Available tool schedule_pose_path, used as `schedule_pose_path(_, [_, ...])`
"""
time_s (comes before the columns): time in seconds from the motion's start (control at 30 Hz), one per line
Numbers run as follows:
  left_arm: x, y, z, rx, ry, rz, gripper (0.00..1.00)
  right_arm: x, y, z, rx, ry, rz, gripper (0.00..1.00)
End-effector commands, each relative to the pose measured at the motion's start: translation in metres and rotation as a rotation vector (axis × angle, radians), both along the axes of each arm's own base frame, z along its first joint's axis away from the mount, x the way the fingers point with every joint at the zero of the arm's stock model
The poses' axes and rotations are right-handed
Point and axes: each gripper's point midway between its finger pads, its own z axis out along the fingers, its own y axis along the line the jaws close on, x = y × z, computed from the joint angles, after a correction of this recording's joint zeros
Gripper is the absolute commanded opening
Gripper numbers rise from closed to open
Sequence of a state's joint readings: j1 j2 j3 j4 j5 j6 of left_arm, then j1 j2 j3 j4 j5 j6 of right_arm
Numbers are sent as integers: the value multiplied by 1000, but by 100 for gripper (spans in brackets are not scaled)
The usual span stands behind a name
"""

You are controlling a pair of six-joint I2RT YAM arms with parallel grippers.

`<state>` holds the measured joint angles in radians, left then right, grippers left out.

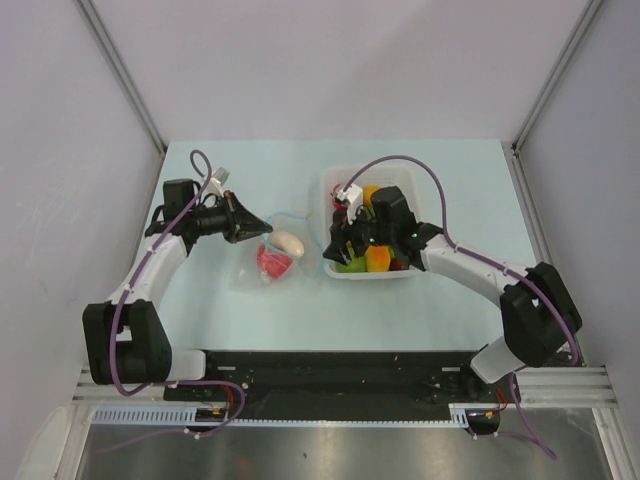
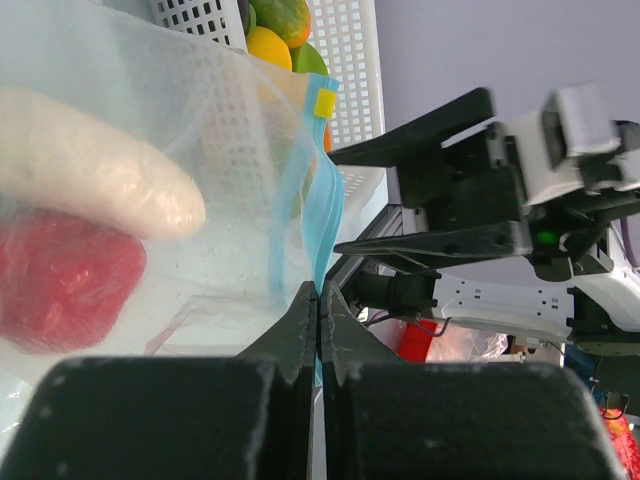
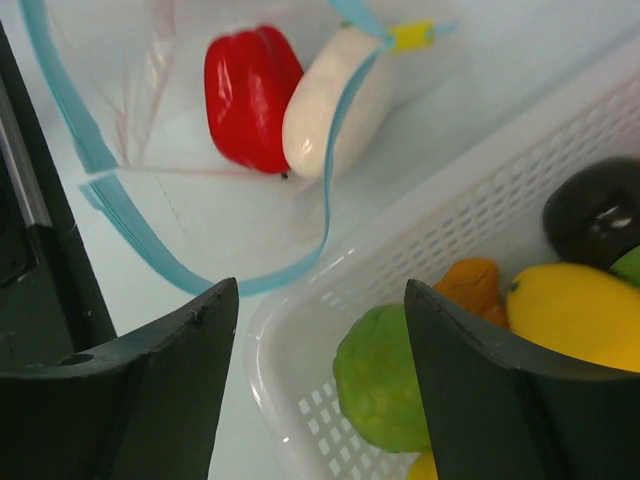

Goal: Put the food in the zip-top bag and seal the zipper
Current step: Place the fake vegetable in the zipper food storage bag, then adjust the zipper food storage bag at the center of the board.

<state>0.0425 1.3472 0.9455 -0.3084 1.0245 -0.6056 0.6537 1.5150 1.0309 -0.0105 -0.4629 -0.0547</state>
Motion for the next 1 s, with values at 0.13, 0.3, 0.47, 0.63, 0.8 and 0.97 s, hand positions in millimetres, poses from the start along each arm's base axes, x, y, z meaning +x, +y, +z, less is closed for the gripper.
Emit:
schedule_pose_path(0.13, [2,1,22,-18,-69,-6,0,2,22,13,53,42,46,64])
schedule_pose_path(0.3, [2,0,20,-22,-63,-10,0,17,34,12,71,-14,41,60])
schedule_pose_path(0.47, [3,0,23,-24,-67,-14,0,25,39,-3,49,-14,53,56])
schedule_pose_path(0.63, [3,1,28,-21,-78,-10,0,17,46,-1,67,17,97,16])
schedule_pose_path(0.8, [-2,3,35,12,-102,-13,0,4,50,61,215,61,137,0])
schedule_pose_path(0.97, [-7,17,50,156,-177,27,0,-13,43,132,371,113,134,0])
